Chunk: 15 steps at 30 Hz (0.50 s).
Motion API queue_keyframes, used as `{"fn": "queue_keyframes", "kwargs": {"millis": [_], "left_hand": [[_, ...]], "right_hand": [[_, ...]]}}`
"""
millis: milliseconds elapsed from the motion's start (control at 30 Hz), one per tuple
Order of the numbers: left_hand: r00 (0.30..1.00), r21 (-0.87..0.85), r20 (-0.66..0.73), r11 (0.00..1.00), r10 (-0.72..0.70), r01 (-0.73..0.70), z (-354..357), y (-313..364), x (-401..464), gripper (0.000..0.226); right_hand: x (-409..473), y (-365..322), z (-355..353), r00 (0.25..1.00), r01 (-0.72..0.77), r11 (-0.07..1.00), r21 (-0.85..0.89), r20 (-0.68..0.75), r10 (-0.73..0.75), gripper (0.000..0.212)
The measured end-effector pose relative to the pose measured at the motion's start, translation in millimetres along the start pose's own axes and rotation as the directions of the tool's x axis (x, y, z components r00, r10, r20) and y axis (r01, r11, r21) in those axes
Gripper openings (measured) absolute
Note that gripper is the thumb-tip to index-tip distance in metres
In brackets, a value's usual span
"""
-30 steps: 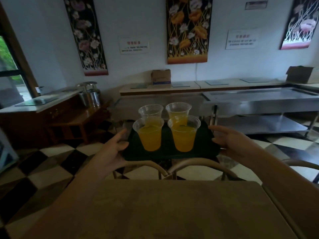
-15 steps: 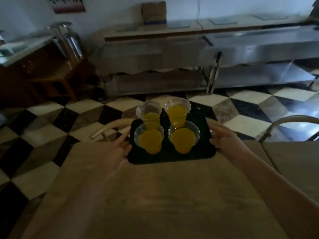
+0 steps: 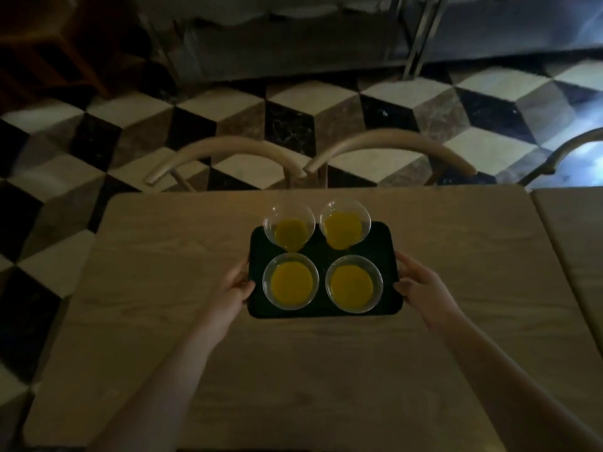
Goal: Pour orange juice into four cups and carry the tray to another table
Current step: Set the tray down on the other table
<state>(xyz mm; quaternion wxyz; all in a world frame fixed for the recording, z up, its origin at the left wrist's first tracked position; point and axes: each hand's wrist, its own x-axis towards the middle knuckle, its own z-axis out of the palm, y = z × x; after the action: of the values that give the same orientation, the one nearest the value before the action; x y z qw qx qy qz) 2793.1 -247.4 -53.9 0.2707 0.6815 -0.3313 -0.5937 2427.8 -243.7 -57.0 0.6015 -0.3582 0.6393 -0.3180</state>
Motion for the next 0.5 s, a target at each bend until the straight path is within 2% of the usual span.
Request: {"fn": "queue_keyframes", "kwargs": {"millis": [267,500], "left_hand": [[0.996,0.092,0.018,0.992,-0.091,0.089,14.5,-65.3,-2.9,0.062],[0.994,0.140,-0.034,0.984,-0.106,0.110,20.4,-104.1,-7.1,0.060]], "right_hand": [[-20.4,54.8,4.1,0.998,-0.060,0.989,-0.132,0.015,0.063,0.088],[-36.6,80.1,9.9,0.995,-0.098,0.988,-0.118,-0.005,0.098,0.092]]}}
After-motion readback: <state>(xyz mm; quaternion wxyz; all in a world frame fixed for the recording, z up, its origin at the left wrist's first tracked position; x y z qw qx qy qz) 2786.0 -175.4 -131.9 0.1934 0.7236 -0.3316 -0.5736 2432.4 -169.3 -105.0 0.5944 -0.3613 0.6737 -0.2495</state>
